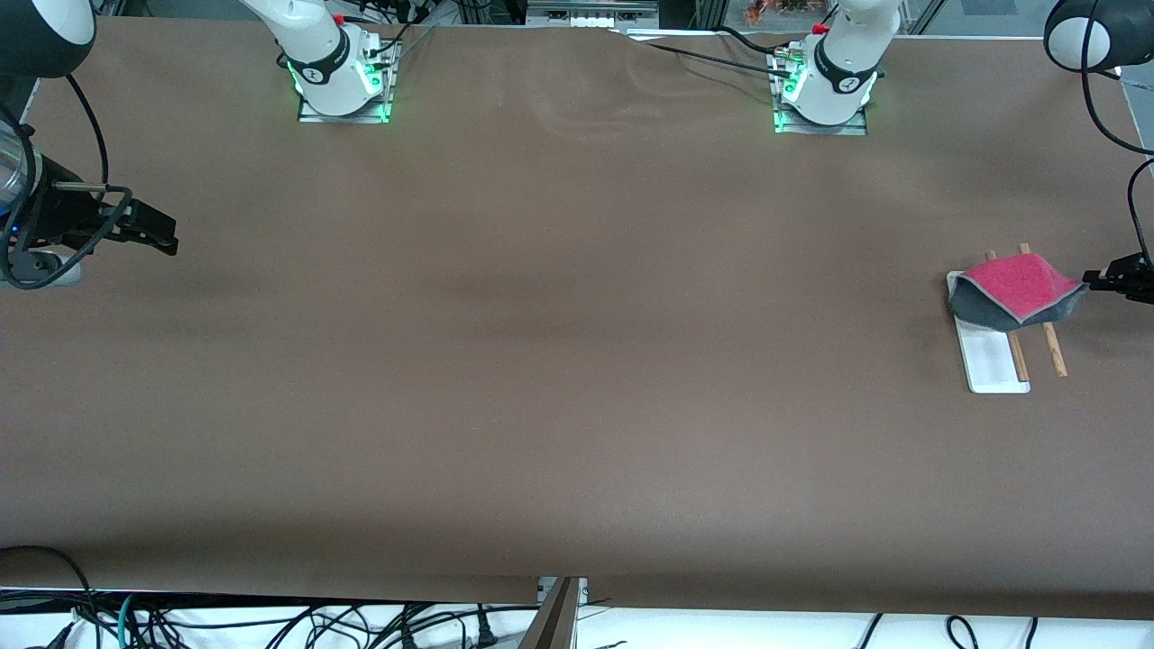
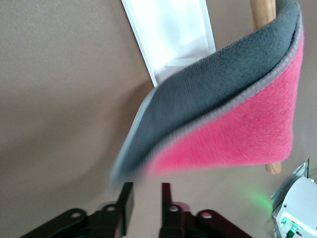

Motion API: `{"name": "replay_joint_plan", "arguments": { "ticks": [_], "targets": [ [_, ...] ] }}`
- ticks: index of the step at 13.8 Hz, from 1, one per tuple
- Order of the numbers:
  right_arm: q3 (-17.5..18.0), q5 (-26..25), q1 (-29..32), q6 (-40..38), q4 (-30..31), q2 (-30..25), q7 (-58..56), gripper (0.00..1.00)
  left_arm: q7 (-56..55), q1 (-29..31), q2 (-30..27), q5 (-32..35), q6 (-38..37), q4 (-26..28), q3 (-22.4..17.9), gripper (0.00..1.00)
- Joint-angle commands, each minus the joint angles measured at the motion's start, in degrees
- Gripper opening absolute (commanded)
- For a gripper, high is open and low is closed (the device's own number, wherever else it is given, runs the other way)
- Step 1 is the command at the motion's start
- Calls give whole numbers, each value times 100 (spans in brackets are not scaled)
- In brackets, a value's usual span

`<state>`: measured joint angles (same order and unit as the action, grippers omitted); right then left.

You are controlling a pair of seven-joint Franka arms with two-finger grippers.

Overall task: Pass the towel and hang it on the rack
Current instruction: 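Lower the towel over the wooden dowels with the left gripper, then open the left gripper to release the towel on the dowels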

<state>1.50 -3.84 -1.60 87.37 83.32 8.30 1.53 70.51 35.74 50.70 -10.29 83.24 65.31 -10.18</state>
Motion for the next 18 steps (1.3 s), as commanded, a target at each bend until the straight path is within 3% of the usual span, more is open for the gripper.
{"name": "replay_joint_plan", "arguments": {
  "ticks": [1,4,8,16,18],
  "targets": [
    [-1,112,28,-1,-97,31,-56,100,94,39,-95,-96,-1,-62,60,100],
    [-1,120,28,-18,-97,31,-56,100,24,-137,-472,-26,-36,-123,130,100],
    [-1,129,19,-27,-88,31,-56,100,-299,-865,-1279,-17,-19,-124,121,100],
    [17,164,1,-27,-97,13,-56,100,-3989,-2974,-2800,597,-1091,-10,130,100],
    [8,164,10,-1,-97,31,-56,100,-4928,-3597,-3353,1107,-777,559,156,100]
  ]
}}
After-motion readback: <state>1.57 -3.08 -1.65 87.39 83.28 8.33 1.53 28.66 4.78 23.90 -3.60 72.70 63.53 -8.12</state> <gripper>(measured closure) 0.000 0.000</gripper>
